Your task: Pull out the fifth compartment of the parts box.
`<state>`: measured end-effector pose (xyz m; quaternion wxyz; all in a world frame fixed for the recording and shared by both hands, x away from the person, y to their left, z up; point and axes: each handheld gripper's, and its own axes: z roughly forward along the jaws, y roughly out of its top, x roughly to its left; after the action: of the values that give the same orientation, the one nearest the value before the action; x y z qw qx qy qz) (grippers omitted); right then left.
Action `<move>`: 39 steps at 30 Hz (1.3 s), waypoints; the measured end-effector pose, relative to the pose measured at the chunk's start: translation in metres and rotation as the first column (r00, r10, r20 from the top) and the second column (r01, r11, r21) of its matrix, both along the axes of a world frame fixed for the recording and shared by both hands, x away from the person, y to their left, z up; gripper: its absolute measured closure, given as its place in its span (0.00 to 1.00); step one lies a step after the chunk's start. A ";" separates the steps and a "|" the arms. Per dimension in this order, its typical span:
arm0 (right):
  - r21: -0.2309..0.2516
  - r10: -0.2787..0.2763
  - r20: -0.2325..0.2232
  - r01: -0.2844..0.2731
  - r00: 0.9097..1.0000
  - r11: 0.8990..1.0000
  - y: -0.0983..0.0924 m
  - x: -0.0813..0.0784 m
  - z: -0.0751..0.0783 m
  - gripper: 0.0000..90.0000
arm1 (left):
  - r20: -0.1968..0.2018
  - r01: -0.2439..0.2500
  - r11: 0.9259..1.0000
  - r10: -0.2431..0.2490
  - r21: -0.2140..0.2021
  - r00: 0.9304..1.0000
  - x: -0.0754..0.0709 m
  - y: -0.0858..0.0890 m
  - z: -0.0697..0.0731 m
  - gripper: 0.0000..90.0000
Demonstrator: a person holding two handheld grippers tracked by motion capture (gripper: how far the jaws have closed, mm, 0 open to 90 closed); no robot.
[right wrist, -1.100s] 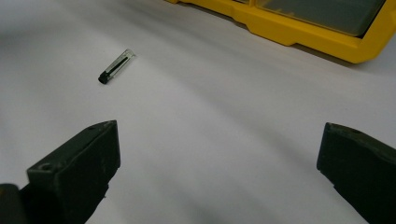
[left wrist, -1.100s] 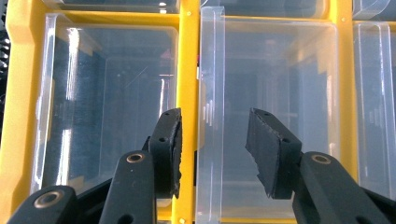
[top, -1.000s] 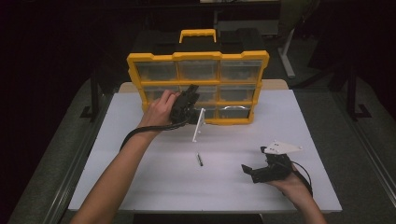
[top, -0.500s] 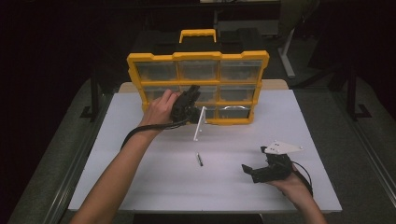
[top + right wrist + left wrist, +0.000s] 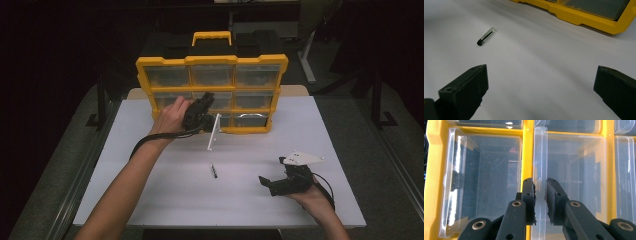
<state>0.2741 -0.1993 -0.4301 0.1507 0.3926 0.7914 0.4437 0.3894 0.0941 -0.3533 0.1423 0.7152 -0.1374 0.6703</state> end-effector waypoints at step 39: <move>-0.004 0.001 0.002 -0.001 1.000 1.000 0.000 0.000 0.000 0.00 | -0.002 0.009 1.000 -0.009 0.026 1.000 -0.012 -0.001 0.001 0.88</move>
<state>0.2738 -0.1989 -0.4302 0.1520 0.3916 0.7922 0.4427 0.3778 0.0934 -0.3524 0.1359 0.7172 -0.1492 0.6671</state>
